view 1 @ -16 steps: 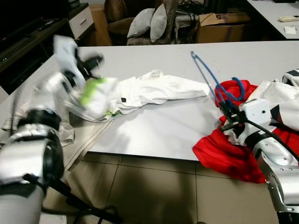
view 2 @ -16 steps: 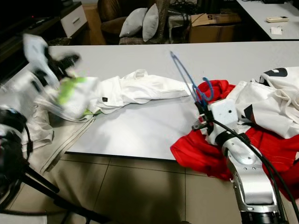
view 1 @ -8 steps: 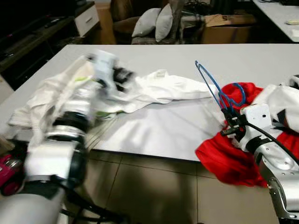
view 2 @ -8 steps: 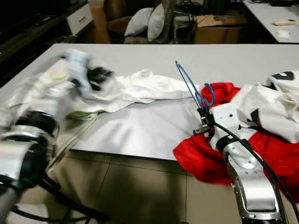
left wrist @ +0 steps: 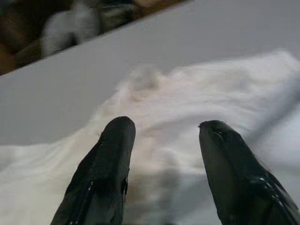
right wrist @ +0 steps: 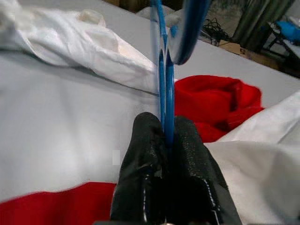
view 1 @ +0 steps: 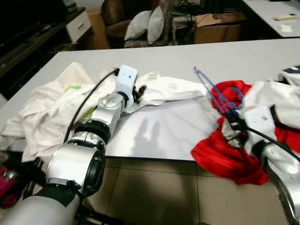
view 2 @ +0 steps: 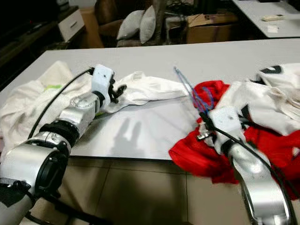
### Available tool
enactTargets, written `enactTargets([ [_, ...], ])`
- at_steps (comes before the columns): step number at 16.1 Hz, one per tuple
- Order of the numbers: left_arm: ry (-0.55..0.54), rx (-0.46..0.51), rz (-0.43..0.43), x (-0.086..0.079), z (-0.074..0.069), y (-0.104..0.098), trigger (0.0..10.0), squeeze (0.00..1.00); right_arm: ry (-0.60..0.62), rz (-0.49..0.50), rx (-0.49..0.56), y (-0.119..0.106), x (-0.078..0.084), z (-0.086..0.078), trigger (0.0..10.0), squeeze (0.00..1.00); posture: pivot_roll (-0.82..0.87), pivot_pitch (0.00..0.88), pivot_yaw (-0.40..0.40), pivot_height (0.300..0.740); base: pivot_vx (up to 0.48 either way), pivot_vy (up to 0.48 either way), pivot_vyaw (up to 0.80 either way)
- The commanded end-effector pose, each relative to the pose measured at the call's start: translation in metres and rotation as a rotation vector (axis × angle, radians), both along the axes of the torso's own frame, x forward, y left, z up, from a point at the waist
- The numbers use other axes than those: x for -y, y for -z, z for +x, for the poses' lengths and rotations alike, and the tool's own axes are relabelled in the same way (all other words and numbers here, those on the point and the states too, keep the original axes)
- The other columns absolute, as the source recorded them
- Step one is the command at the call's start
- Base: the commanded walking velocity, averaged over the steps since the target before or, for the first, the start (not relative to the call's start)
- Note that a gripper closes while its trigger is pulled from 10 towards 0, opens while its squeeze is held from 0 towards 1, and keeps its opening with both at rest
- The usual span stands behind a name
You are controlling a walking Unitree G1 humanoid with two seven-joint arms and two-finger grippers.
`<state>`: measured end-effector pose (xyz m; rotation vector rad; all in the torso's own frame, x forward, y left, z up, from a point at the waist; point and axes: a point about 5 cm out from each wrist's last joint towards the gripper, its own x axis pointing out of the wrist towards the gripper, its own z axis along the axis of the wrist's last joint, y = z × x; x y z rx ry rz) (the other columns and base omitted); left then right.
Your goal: Hang hanger
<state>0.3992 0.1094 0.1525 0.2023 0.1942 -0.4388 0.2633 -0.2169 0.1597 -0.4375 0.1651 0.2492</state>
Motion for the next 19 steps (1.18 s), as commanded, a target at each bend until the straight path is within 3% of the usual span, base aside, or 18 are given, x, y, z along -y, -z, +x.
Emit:
enactTargets([
  [1,0.065,-0.024,0.02,-0.003,-0.003,0.004,10.0,0.0,-0.028,-0.069,-0.065,0.005,0.005,0.013,10.0,0.0,-0.28,0.0,0.199,0.74,0.0,0.0,0.0],
  [3,0.147,-0.027,0.012,-0.002,-0.005,0.003,10.0,0.0,-0.057,-0.129,-0.083,-0.005,0.015,0.031,10.0,0.0,-0.27,0.0,0.189,0.74,0.0,0.0,0.0],
  [4,0.241,-0.043,0.018,-0.005,-0.008,0.004,10.0,0.0,-0.091,-0.24,-0.138,-0.015,0.032,0.052,10.0,0.0,-0.25,0.0,0.165,0.74,0.0,0.0,0.0],
  [6,0.313,-0.059,0.023,-0.01,-0.011,0.004,10.0,0.0,-0.133,-0.314,-0.194,-0.022,0.044,0.065,10.0,0.0,-0.23,0.0,0.138,0.74,0.0,0.0,0.0],
  [8,0.348,-0.066,0.041,-0.026,-0.014,0.003,10.0,0.0,-0.272,-0.355,-0.251,-0.026,0.047,0.077,10.0,0.0,-0.2,0.0,0.102,0.74,0.0,0.0,0.0],
  [11,0.286,-0.042,0.048,-0.051,-0.014,-0.003,10.0,0.0,-0.476,-0.323,-0.296,-0.025,0.035,0.078,10.0,0.0,-0.17,0.0,0.081,0.74,0.0,0.0,0.0],
  [12,0.234,-0.032,0.053,-0.072,-0.017,-0.005,10.0,0.0,-0.588,-0.307,-0.326,-0.024,0.029,0.078,10.0,0.0,-0.14,0.0,0.063,0.74,0.0,0.0,0.0],
  [14,0.185,-0.036,0.075,-0.093,-0.022,-0.003,10.0,0.0,-0.717,-0.286,-0.358,-0.022,0.022,0.072,10.0,0.0,-0.12,0.0,0.048,0.74,0.0,0.0,0.0],
  [17,0.15,-0.018,0.066,-0.098,-0.025,-0.004,10.0,0.0,-0.89,-0.167,-0.326,-0.034,0.005,0.048,10.0,0.0,-0.1,0.0,0.043,0.74,0.0,0.0,0.0],
  [19,0.152,-0.019,0.064,-0.096,-0.025,-0.004,10.0,0.0,-0.943,-0.122,-0.298,-0.044,0.002,0.038,10.0,0.0,-0.1,0.0,0.045,0.74,0.0,0.0,0.0],
])
